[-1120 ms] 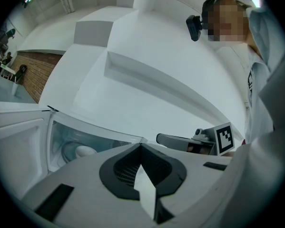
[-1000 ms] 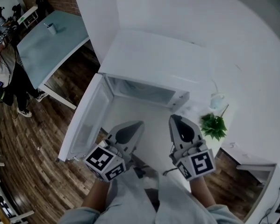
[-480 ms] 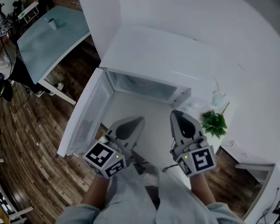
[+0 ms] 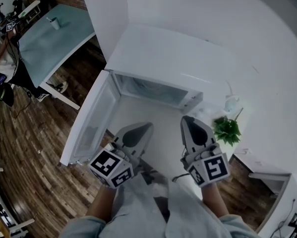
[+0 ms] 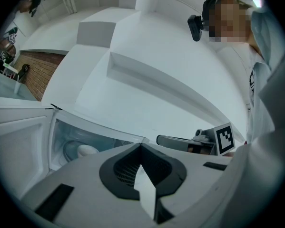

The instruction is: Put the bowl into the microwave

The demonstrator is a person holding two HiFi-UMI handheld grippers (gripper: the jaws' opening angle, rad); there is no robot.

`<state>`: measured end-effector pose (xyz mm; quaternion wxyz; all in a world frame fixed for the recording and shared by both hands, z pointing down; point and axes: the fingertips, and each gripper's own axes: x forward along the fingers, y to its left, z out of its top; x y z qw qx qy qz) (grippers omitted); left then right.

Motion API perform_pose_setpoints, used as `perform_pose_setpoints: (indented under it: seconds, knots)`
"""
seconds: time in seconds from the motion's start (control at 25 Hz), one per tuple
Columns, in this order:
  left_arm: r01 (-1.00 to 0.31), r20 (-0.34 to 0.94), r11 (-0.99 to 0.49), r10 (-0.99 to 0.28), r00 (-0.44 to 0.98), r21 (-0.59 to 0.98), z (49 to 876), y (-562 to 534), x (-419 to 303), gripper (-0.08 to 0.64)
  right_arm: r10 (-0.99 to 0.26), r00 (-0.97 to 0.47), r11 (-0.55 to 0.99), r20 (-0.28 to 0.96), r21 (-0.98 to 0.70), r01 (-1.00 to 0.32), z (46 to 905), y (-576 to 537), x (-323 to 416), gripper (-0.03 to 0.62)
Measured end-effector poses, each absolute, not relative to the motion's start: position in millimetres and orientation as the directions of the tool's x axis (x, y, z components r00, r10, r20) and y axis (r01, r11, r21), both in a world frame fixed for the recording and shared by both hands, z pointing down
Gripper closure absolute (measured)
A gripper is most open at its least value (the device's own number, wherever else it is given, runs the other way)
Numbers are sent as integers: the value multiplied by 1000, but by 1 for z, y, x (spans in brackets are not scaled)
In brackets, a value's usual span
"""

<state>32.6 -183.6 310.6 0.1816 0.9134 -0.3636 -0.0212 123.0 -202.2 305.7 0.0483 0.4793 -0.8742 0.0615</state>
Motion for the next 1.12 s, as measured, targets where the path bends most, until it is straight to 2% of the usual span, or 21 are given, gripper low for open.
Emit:
perform_pose_setpoints:
  seconds: [1.12]
  knots:
    - [-666,98,-664,-679,727,340,312,-183,27,561,-800,-580,581,156,-43,-813,311,-198,108,592]
